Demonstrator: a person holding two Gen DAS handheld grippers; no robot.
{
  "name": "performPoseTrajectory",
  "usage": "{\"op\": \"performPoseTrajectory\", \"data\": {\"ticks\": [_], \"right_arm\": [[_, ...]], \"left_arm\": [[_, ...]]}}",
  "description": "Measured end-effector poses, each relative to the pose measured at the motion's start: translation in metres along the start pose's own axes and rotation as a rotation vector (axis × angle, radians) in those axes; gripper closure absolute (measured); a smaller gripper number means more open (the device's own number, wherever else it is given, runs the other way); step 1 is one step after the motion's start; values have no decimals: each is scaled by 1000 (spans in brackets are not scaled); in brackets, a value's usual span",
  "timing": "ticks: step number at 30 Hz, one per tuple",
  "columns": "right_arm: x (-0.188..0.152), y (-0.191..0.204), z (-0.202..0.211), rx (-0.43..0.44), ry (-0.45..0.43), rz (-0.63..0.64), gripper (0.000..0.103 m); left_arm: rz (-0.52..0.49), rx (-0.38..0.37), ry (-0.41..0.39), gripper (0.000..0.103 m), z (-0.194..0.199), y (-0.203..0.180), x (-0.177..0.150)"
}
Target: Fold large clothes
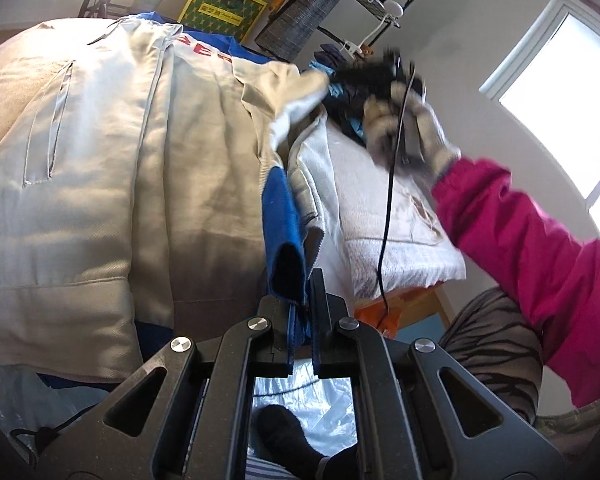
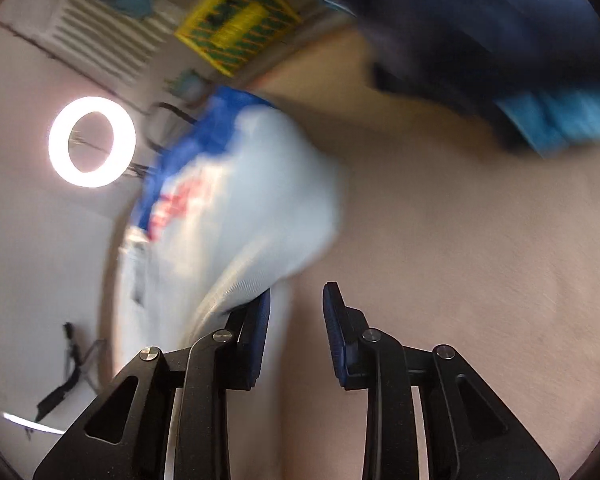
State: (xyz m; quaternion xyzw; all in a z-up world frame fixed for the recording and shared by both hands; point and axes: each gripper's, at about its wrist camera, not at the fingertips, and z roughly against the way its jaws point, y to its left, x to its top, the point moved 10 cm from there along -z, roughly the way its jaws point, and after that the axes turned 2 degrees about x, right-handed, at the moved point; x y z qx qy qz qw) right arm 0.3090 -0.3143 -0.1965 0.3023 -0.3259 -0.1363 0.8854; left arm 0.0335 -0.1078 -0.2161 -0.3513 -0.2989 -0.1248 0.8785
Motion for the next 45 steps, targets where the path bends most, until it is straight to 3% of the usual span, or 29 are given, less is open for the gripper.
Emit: {"op": "performPoseTrajectory", "data": {"ticks": [2,3,9,12,15,17,18,19,21,27,30,32,33,35,39,41,45], "right_arm": [[9,17,-4,-39,-21,87,73],[12,15,-9,-104,-16,118,71],[16,-34,-24,-257,7,23,70],[20,-42,-27,-239,1,-11,56],[15,-41,-27,-142,4,-65,56],[19,-35,-29,-84,-12,-86,75],[20,-29,-30,-63,-17,-84,93],[24,-22,-29,-73,-32,-64,98],[33,-3,-24,-120,-61,11,100],[45,64,-21,-130,-86,135,101],[40,93,-35,-220,-50,274,101],[35,94,-49,-309,13,325,97],[27,93,-58,-307,92,337,93],[18,87,-59,-272,162,345,89],[23,61,-29,-171,111,299,89],[33,31,-19,-225,72,240,86],[38,7,-28,-286,72,238,61]], "left_arm": [[-8,8,5,100,0,0,-1],[-10,10,6,100,0,0,-2],[-33,13,4,100,3,-4,-2],[-42,12,6,100,4,-5,-3],[-45,9,9,101,3,-6,-3],[-41,5,7,101,3,-6,-3],[-39,2,6,101,3,-5,-3],[-38,-1,5,101,4,-6,-3],[-36,-9,3,101,5,-7,-3],[-26,-35,-9,102,12,-8,-5],[-10,-35,-8,102,13,-5,-6],[3,-34,-8,102,14,-1,-6],[5,-34,-9,102,15,1,-6],[9,-31,-10,102,16,3,-6],[24,-28,-5,102,15,8,-6],[21,-25,-2,102,14,7,-7],[5,-15,-1,102,13,4,-5]]}}
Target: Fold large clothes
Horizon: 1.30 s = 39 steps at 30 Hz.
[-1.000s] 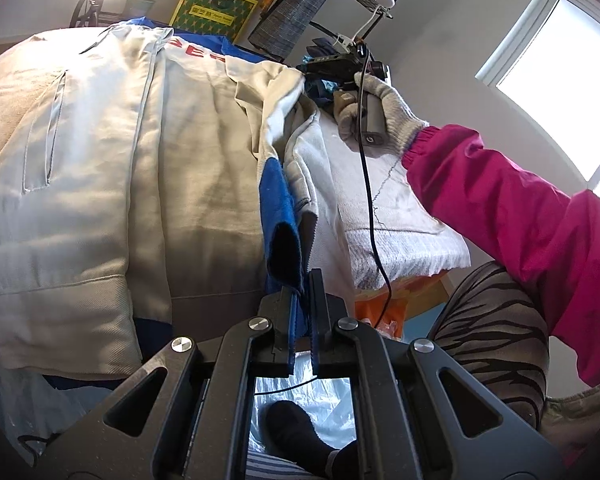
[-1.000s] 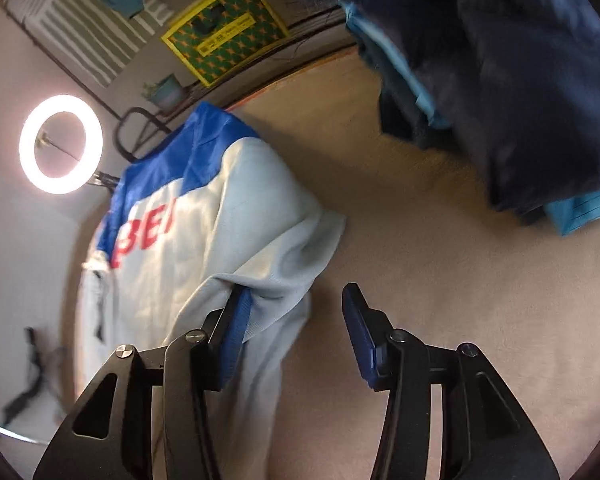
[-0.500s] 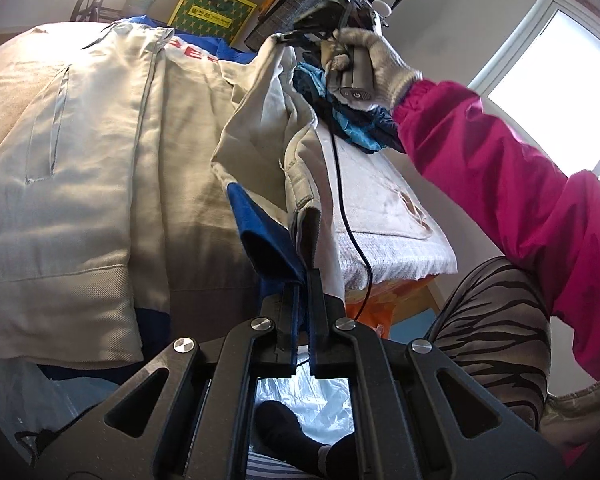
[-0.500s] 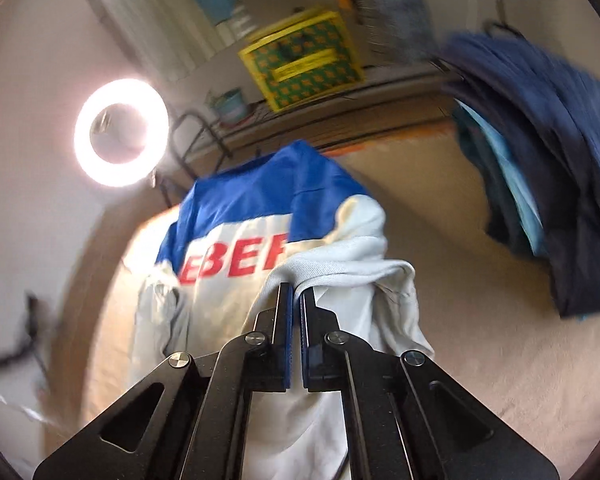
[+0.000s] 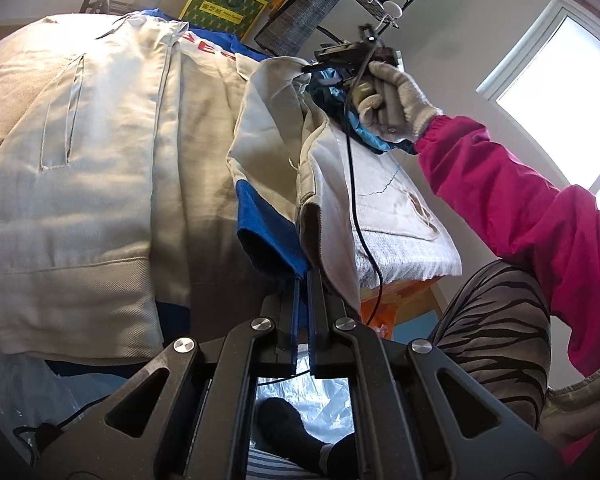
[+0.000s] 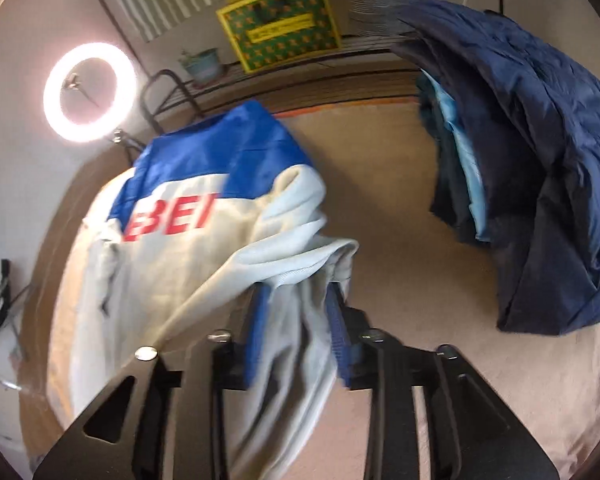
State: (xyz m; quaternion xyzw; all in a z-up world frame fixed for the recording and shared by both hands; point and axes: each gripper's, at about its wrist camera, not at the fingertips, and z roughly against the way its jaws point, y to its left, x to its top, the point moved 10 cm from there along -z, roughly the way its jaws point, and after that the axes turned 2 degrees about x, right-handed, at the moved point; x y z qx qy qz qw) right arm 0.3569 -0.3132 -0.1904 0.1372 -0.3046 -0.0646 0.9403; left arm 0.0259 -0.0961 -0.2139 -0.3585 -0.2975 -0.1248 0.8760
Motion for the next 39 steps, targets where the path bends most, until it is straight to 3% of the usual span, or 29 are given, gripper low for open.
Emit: {"op": "performPoseTrajectory", "data": {"ticks": [1,3,8,9,10,12,14,16,21,27,34,37,39], "right_arm": [[0,-3,-6,-48,5,30,53],[0,-8,-15,-123,10,69,52],[-8,-22,-35,-31,44,-45,53],[-11,-22,-36,0,50,-67,70],[-13,-20,-36,13,61,-81,94],[-6,-17,-24,-21,35,-68,97],[5,-5,-6,3,-15,-75,100],[19,16,13,15,-59,-68,100],[40,88,29,-69,-75,90,101],[41,173,-25,-113,0,211,101],[-2,203,-107,-166,131,274,97],[-7,202,-104,-139,144,259,90],[-4,204,-84,-69,139,237,87]], "left_arm": [[-8,5,-2,102,0,-1,1],[-19,13,-5,102,-1,-3,1],[-28,16,8,102,-4,-5,-2],[-30,15,7,102,-3,-5,-2],[-31,13,6,102,-2,-6,-1],[-34,11,1,103,-1,-7,-1],[-36,3,-4,103,1,-8,-1],[-42,-6,-10,103,4,-10,-1],[-62,-28,-31,103,13,-16,-1],[-92,-32,-71,103,29,-19,-1],[-33,-5,-80,103,36,4,4],[14,8,-77,102,36,16,8],[47,5,-49,85,30,23,6]]}}
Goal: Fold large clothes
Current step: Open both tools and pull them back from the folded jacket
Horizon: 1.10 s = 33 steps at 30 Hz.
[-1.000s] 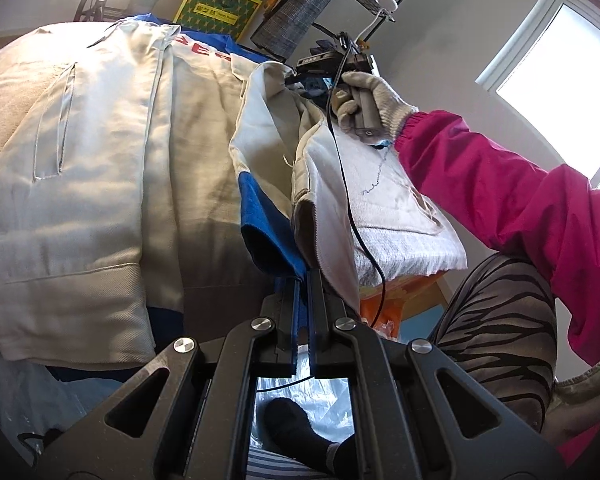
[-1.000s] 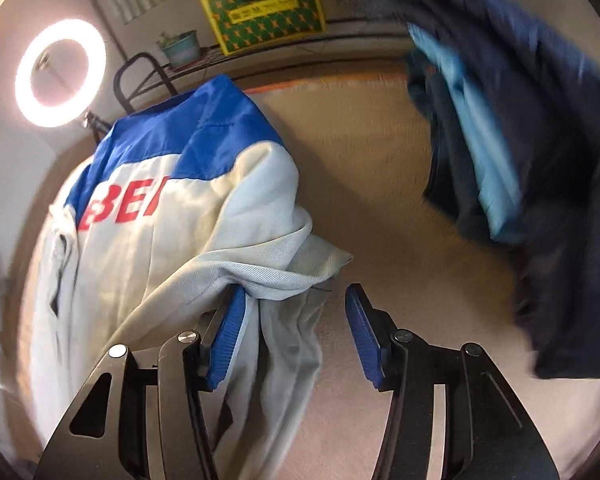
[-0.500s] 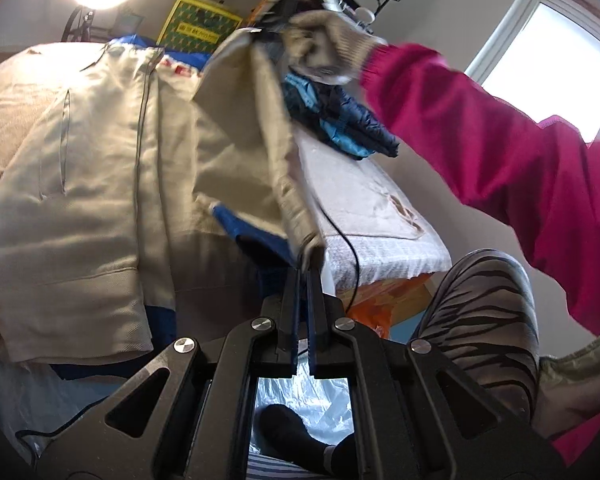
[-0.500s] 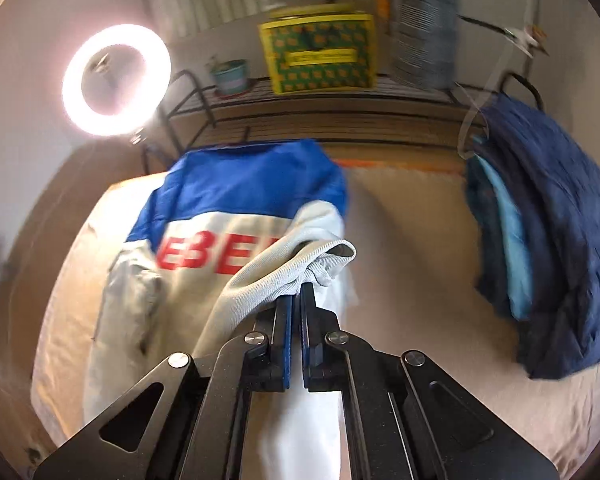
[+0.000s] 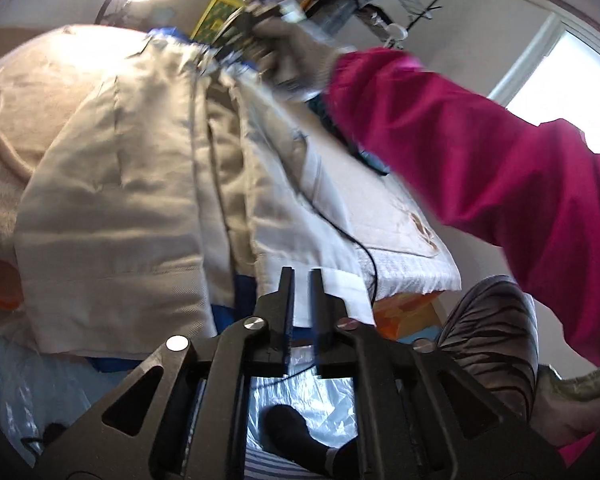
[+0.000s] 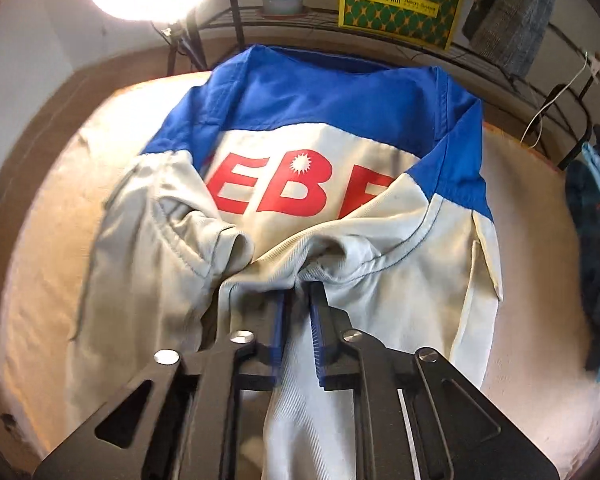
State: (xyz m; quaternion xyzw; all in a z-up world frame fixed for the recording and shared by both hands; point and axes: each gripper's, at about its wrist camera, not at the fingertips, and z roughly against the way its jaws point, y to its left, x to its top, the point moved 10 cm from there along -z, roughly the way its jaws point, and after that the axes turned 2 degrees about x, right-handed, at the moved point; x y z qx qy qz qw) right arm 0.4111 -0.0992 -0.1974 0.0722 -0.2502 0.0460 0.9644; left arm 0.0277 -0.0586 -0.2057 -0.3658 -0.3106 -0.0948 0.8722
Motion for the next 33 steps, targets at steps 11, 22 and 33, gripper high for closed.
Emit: {"op": "performPoseTrajectory", "data": {"ticks": [11,22,33], "right_arm": [[-70,-26,178,248,-205,-61,72],[-257,-54,179,290,-53,-106,57],[-283,-44,131,63,-15,54,57]], "left_arm": [[37,2,66,57,-22,8,1],[98,-7,134,69,-48,15,-4],[74,59,102,98,-39,14,-20]]}}
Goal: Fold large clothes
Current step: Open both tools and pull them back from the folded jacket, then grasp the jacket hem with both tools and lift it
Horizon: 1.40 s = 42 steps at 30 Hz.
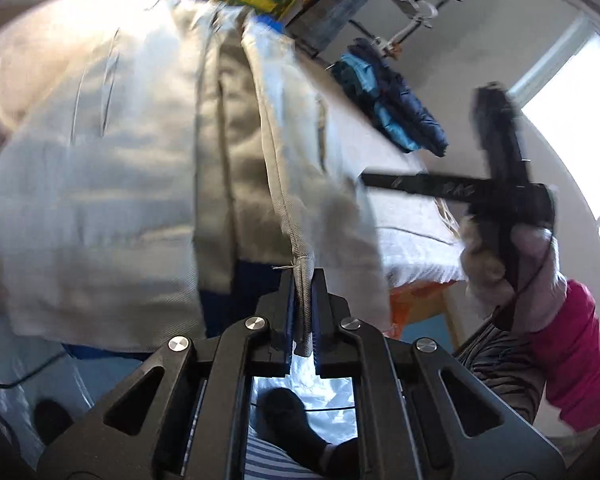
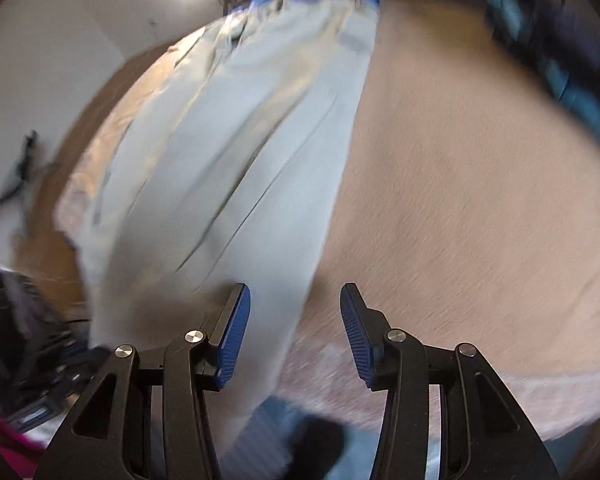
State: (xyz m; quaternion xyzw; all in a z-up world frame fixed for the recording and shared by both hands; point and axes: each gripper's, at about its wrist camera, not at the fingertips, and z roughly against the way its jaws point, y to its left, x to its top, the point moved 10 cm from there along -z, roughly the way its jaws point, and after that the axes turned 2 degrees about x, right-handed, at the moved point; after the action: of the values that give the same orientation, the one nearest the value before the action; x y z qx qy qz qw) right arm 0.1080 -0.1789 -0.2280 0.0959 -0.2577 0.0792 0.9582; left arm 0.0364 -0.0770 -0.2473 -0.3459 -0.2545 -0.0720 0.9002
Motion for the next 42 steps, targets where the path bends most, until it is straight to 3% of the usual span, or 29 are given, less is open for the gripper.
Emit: {"op": "performPoseTrajectory", "data": {"ticks": [2,4,7,12,16,18,20,22,24,29,32,35,37,39,40,41,42], "right_arm": [[17,4,7,-22,-72,29,57],[31,16,9,9,-138,51,57],[44,39,-4,24,-177,119,57],[38,71,-38,-4,-137,221,57],[30,94,-56,0,-133,270,57],[24,104,-54,-12,-137,319,63],[17,113,-46,78,-91,329,70],[11,111,-29,136,-90,272,71],[9,104,-16,133,-115,231,71],[-4,73,-11,7,-119,171,71],[-11,69,-26,23,-79,114,70],[-13,74,-32,28,-65,123,60],[-17,77,-30,29,-46,149,60],[-24,77,-22,65,-25,142,60],[-27,75,-15,104,-19,113,60],[-32,70,-8,140,-15,73,60],[-38,63,-1,172,-7,27,59]], "left_arm": [[5,6,6,98,-2,3,-1],[-14,8,3,98,1,1,-1],[-37,-4,-5,97,11,-7,4],[-172,57,-93,97,55,-10,18],[-183,109,-144,91,87,19,34],[-178,172,-158,85,96,43,47],[-162,198,-169,85,104,62,61],[-151,218,-164,85,106,78,72],[-163,253,-172,85,104,93,83],[-192,274,-122,85,70,110,108],[-228,270,-44,85,36,111,110],[-241,270,13,83,9,113,99],[-299,291,-2,80,11,108,95],[-294,263,33,79,19,106,93],[-272,240,41,77,25,105,92],[-243,210,48,67,33,105,90],[-215,185,54,48,41,105,87]]}}
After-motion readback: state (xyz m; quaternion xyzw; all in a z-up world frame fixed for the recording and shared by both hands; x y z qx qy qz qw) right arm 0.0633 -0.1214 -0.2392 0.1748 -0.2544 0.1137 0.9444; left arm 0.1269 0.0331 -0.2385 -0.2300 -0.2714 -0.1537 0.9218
